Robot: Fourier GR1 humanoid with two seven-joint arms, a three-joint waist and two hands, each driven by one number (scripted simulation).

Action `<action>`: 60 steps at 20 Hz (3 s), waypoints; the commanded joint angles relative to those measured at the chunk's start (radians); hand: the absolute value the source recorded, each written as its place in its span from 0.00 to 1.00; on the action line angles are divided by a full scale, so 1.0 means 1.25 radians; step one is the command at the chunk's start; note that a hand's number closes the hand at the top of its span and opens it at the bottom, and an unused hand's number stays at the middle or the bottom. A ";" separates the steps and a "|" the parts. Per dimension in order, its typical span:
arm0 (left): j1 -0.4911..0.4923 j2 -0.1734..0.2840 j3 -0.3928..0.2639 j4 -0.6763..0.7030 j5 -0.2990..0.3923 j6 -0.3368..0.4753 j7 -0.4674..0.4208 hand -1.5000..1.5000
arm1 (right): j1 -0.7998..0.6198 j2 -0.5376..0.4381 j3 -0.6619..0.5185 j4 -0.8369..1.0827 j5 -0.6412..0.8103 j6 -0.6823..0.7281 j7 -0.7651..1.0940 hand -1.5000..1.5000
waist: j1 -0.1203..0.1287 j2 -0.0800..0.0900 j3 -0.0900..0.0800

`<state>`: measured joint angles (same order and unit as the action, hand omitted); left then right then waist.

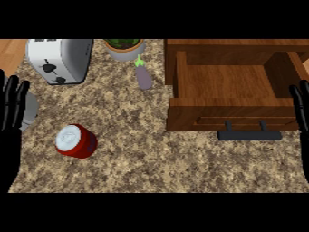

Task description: Pick up the can, place it into the drawer and close the drawer

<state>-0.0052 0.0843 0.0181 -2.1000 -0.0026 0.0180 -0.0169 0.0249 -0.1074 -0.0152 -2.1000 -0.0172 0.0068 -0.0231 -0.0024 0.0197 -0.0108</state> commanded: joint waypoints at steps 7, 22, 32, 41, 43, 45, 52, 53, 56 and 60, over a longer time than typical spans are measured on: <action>0.088 0.147 -0.099 0.055 0.188 -0.293 0.089 0.00 | 0.051 0.012 -0.002 0.040 0.011 -0.028 0.116 0.00 | -0.004 -0.007 0.008; 0.120 0.245 0.103 -0.039 0.470 -0.390 0.267 0.00 | 0.148 -0.007 -0.080 0.061 -0.042 0.042 0.062 0.00 | 0.002 -0.016 0.009; 0.104 0.180 0.135 0.105 0.373 -0.472 0.205 0.00 | 0.153 -0.001 -0.091 -0.026 -0.039 0.055 0.143 0.00 | 0.001 -0.016 0.008; 0.020 0.132 0.116 0.225 0.253 -0.472 0.143 0.00 | 0.221 0.062 -0.050 -0.070 0.005 0.050 0.105 0.00 | -0.003 -0.016 0.008; 0.035 0.094 0.080 0.263 0.183 -0.476 0.094 0.00 | 0.196 0.023 -0.106 0.005 -0.029 0.097 0.066 0.00 | -0.001 -0.016 0.009; 0.038 0.107 0.103 0.295 0.191 -0.503 0.059 0.00 | 0.194 0.018 -0.135 0.026 -0.027 0.101 0.037 0.00 | 0.000 -0.016 0.009; 0.034 0.107 0.134 0.331 0.175 -0.497 0.049 0.00 | 0.194 0.038 -0.126 0.013 -0.040 0.122 0.066 0.00 | 0.001 -0.016 0.009; -0.020 0.129 0.154 0.427 0.151 -0.514 -0.002 0.00 | 0.196 0.030 -0.137 0.033 -0.033 0.129 0.038 0.00 | -0.002 -0.016 0.008; 0.027 0.097 0.131 0.430 0.074 -0.488 -0.075 0.00 | 0.153 0.011 -0.169 0.024 -0.051 0.121 0.087 0.00 | 0.001 -0.016 0.008; -0.030 0.139 0.175 0.546 0.060 -0.505 -0.126 0.00 | 0.198 0.031 -0.157 0.030 -0.048 0.147 0.039 0.00 | -0.002 -0.016 0.008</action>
<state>0.0091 0.2308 0.1985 -1.5460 0.1117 -0.6111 -0.1012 0.2649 -0.0630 -0.2004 -2.0459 -0.0623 0.1722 0.0142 -0.0030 -0.0001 -0.0001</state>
